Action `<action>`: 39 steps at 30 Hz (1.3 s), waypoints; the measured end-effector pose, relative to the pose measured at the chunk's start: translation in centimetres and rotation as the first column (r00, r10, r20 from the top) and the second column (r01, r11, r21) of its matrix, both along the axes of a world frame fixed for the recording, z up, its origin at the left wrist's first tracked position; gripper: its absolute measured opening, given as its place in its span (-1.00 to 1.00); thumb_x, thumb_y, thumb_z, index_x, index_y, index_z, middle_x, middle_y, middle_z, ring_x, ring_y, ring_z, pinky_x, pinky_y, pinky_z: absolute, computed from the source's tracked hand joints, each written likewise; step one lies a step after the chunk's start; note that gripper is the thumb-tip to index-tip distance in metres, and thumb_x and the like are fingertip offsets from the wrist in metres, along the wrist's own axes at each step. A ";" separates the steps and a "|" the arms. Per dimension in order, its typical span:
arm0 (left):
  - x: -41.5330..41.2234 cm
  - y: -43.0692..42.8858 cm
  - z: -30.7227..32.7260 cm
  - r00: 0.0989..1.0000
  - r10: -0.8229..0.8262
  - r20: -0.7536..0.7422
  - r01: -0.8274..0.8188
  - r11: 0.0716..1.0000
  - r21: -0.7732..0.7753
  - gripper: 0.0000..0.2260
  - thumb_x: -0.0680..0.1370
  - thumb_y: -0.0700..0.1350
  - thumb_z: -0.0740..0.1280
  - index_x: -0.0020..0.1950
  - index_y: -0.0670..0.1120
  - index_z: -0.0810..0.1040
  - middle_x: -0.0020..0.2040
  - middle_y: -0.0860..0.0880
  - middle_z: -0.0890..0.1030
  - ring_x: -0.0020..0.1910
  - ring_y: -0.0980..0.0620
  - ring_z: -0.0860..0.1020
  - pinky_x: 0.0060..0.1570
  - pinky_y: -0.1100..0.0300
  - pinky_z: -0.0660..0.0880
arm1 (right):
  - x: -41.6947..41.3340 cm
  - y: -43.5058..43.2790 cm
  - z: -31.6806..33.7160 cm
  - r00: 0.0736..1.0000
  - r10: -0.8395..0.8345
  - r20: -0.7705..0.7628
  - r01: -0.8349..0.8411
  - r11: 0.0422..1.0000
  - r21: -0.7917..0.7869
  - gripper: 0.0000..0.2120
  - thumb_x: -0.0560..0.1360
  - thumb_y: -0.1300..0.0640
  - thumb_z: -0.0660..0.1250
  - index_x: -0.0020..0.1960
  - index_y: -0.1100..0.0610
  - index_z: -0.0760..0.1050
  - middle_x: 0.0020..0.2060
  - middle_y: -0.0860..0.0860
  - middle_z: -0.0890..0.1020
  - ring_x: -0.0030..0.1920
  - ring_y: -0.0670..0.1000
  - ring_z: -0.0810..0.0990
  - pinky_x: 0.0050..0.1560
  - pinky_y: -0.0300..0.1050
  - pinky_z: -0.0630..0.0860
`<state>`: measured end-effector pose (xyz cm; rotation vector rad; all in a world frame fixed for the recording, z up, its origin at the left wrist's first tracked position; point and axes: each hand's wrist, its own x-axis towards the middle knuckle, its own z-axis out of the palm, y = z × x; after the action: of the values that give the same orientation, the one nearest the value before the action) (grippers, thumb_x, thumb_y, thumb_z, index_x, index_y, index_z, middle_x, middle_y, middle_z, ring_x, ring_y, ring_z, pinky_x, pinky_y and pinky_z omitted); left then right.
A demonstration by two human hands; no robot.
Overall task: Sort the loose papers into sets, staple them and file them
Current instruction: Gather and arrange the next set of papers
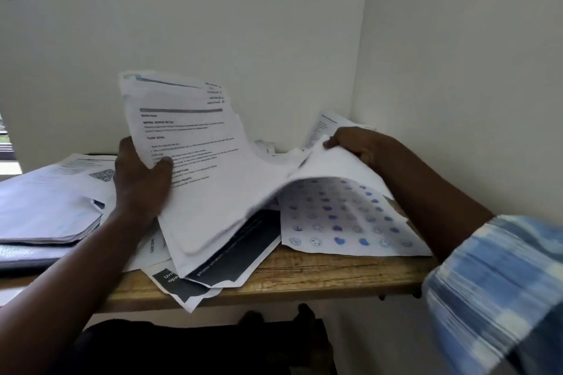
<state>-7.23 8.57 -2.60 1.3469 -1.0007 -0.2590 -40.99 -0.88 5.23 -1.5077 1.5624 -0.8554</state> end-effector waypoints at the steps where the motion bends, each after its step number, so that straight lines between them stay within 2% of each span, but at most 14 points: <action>1: 0.4 -0.1 -0.2 0.999 -0.007 -0.041 0.007 1.000 -0.011 -0.62 0.51 -0.16 0.41 0.32 -0.09 0.49 0.20 -0.03 0.65 0.13 -0.12 0.63 0.20 -0.15 0.59 | 0.8 0.0 0.2 0.991 0.024 0.135 -0.026 1.000 0.014 -0.84 0.66 0.14 0.29 0.14 0.24 0.54 -0.07 0.17 0.68 -0.23 0.07 0.72 -0.17 -0.11 0.68; 3: 0.9 -0.3 -0.5 0.987 -0.032 -0.155 0.027 0.999 -0.032 -0.59 0.47 -0.18 0.41 0.32 -0.09 0.54 0.18 -0.04 0.68 0.09 -0.08 0.67 0.12 -0.10 0.64 | 2.2 -0.3 0.2 0.873 0.099 0.477 -0.116 0.993 0.005 -0.72 0.70 0.03 0.22 0.11 0.24 0.54 -0.17 0.16 0.69 -0.29 0.07 0.71 -0.33 -0.12 0.66; 6: 1.4 -0.7 -0.5 0.953 -0.010 -0.303 0.003 1.000 -0.022 -0.59 0.44 -0.26 0.41 0.28 -0.08 0.60 0.12 -0.01 0.70 0.05 -0.05 0.68 0.07 0.02 0.63 | 3.7 -0.1 -1.1 0.610 0.185 0.770 -0.249 0.968 -0.035 -0.36 0.64 -0.27 0.18 0.32 0.30 0.44 0.20 0.37 0.61 0.05 0.35 0.70 0.05 0.19 0.67; 10: 1.7 -1.0 -0.5 0.924 0.014 -0.382 -0.014 1.000 0.002 -0.70 0.33 -0.21 0.41 0.04 -0.01 0.64 0.04 -0.01 0.73 0.05 -0.12 0.70 0.16 -0.22 0.61 | 5.2 1.2 -3.6 0.806 0.340 0.484 -0.343 0.936 -0.086 -0.37 0.62 -0.37 0.10 0.37 0.11 0.50 0.36 0.12 0.57 0.28 0.15 0.59 0.28 0.08 0.45; 13: 1.2 -0.7 -0.3 0.935 0.020 -0.354 -0.013 1.000 0.024 -0.71 0.38 -0.25 0.40 0.07 -0.04 0.62 0.07 -0.05 0.71 0.07 -0.14 0.68 0.20 -0.20 0.60 | 4.9 3.7 -4.5 0.862 0.506 0.022 -0.503 0.860 -0.086 -0.37 0.57 -0.40 0.20 0.53 -0.10 0.38 0.50 -0.06 0.44 0.43 0.04 0.42 0.36 0.07 0.28; 16: 1.2 -0.8 -0.3 0.935 -0.002 -0.354 0.002 1.000 0.000 -0.57 0.35 -0.21 0.41 0.22 -0.07 0.62 0.11 -0.05 0.71 0.08 -0.13 0.68 0.20 -0.18 0.61 | 4.5 6.6 -4.9 0.740 0.467 -0.484 -0.543 0.840 -0.020 -0.11 0.47 -0.47 0.31 0.66 -0.13 0.11 0.63 -0.08 0.19 0.60 0.04 0.22 0.54 0.06 0.16; 19: 1.9 -1.1 -0.9 0.937 -0.026 -0.348 0.027 1.000 -0.002 -0.59 0.40 -0.22 0.41 0.25 -0.06 0.62 0.12 -0.05 0.71 0.06 -0.13 0.68 0.17 -0.15 0.61 | 4.4 8.1 -5.4 0.578 0.422 -0.699 -0.474 0.870 0.133 0.09 0.35 -0.57 0.33 0.68 -0.12 -0.02 0.65 -0.06 0.12 0.63 0.10 0.13 0.54 0.05 0.23; 21: 3.0 -2.1 -1.8 0.948 -0.015 -0.319 0.016 1.000 0.000 -0.54 0.33 -0.08 0.44 0.23 0.00 0.62 0.11 -0.01 0.71 0.06 -0.12 0.69 0.17 -0.18 0.61 | 3.2 8.4 -7.0 0.610 0.391 -0.690 -0.441 0.890 0.114 0.02 0.41 -0.44 0.41 0.67 -0.04 0.05 0.60 -0.09 0.22 0.59 0.04 0.23 0.38 -0.18 0.38; 23: 4.4 -3.7 -3.1 0.957 -0.010 -0.291 0.013 1.000 0.007 -0.47 0.25 0.03 0.41 0.23 0.03 0.60 0.11 0.00 0.71 0.08 -0.13 0.68 0.16 -0.22 0.61 | 0.9 8.6 -8.7 0.724 0.242 -0.646 -0.346 0.937 -0.036 -0.16 0.41 -0.01 0.59 0.56 0.16 0.28 0.45 -0.07 0.37 0.34 -0.11 0.53 0.03 -0.48 0.48; 25: 4.0 -3.4 -3.0 0.963 -0.013 -0.269 0.023 0.999 0.033 -0.46 0.26 0.03 0.39 0.25 -0.01 0.57 0.15 -0.04 0.69 0.11 -0.16 0.66 0.18 -0.22 0.60 | -1.5 8.0 -8.4 0.744 0.045 -0.667 -0.238 0.950 -0.201 -0.51 0.44 0.33 0.51 0.31 0.21 0.44 0.26 0.09 0.52 0.05 -0.02 0.65 -0.13 -0.32 0.56; 26: 3.1 -2.3 -2.2 0.965 -0.020 -0.262 0.031 0.999 0.036 -0.47 0.28 0.02 0.39 0.25 -0.02 0.55 0.17 -0.07 0.68 0.12 -0.17 0.64 0.20 -0.22 0.59 | -2.3 9.0 -7.0 0.666 0.051 -0.745 -0.266 0.948 -0.173 -0.69 0.54 0.30 0.44 0.25 0.23 0.47 0.22 0.14 0.55 0.12 0.03 0.63 -0.02 -0.15 0.55; 28: 2.7 -2.0 -1.9 0.960 -0.043 -0.276 0.055 0.998 0.036 -0.50 0.30 0.00 0.38 0.24 -0.02 0.53 0.18 -0.09 0.67 0.15 -0.19 0.63 0.21 -0.23 0.58 | -2.6 9.6 -3.9 0.853 0.029 -0.520 -0.147 0.971 -0.187 -0.65 0.60 0.05 0.39 0.25 0.28 0.53 0.19 0.18 0.60 0.23 0.12 0.61 0.09 0.02 0.49; 32: 4.8 -4.8 -4.0 0.961 -0.046 -0.274 0.059 0.997 0.041 -0.46 0.25 0.06 0.38 0.24 0.03 0.56 0.13 -0.04 0.69 0.10 -0.18 0.66 0.17 -0.26 0.60 | -4.1 12.2 6.1 0.633 -0.144 -0.760 -0.245 0.895 -0.374 -0.78 0.53 -0.04 0.43 0.07 0.06 0.71 -0.12 0.07 0.67 0.03 0.07 0.65 -0.08 -0.13 0.45; 39: 2.3 -1.3 -1.9 0.966 -0.040 -0.255 0.056 0.997 0.056 -0.49 0.31 -0.02 0.35 0.28 -0.04 0.55 0.20 -0.14 0.67 0.14 -0.24 0.63 0.20 -0.27 0.58 | -2.8 13.7 16.5 0.688 -0.443 -0.575 -0.162 0.679 -0.716 -0.81 0.48 -0.01 0.44 0.01 0.04 0.72 -0.07 0.09 0.71 0.03 0.12 0.66 0.06 0.03 0.60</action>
<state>-4.89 7.25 -4.53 1.3091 -0.8155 -0.4911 -43.82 12.84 21.72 -2.5690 2.0579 -1.1521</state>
